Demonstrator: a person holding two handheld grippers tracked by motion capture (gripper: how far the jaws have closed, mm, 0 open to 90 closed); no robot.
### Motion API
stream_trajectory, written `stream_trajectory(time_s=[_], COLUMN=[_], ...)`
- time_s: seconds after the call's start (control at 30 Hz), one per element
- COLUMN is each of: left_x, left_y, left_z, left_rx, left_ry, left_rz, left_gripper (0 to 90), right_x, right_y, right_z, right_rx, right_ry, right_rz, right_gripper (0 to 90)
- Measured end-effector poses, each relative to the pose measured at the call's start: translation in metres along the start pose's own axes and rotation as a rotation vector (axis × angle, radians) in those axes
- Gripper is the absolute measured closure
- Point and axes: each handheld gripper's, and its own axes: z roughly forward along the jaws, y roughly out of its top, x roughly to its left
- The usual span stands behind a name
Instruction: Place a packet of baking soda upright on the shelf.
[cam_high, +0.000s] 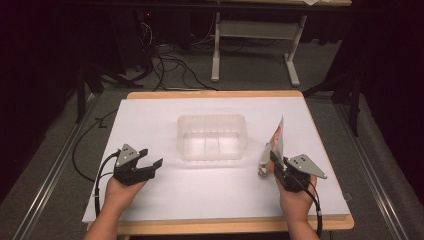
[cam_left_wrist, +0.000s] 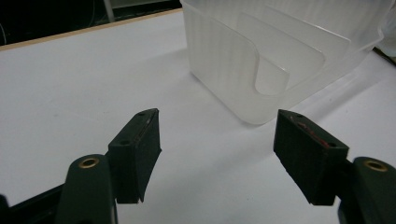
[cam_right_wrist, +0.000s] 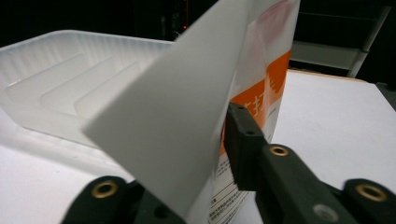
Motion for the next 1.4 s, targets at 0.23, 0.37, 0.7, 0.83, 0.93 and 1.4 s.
stream_trajectory(time_s=[0.23,0.37,0.7,0.83,0.93,1.4], left_x=[0.000,0.000,0.000,0.000,0.000,0.000], left_y=[0.000,0.000,0.000,0.000,0.000,0.000], left_z=[0.001,0.001,0.001,0.001,0.001,-0.002], left_rx=[0.002,0.002,0.001,0.003,0.004,-0.021], left_ry=[-0.006,-0.006,-0.005,-0.005,-0.005,-0.011], left_rz=[-0.001,-0.001,-0.004,-0.001,0.000,-0.007], left_gripper=[32.2,32.2,32.2,32.2,32.2,31.9], right_x=[-0.011,-0.018,-0.029,-0.030,-0.030,-0.019], right_y=[0.007,0.011,0.020,0.025,0.028,0.073], right_z=[-0.001,-0.005,-0.016,-0.020,-0.022,-0.023], right_rx=[0.014,-0.002,-0.041,-0.064,-0.076,-0.152], right_ry=[0.013,0.000,-0.015,-0.006,0.001,0.069], right_rz=[0.026,0.033,0.008,0.009,0.011,-0.005], right_gripper=[90.0,90.0,90.0,90.0,90.0,90.0])
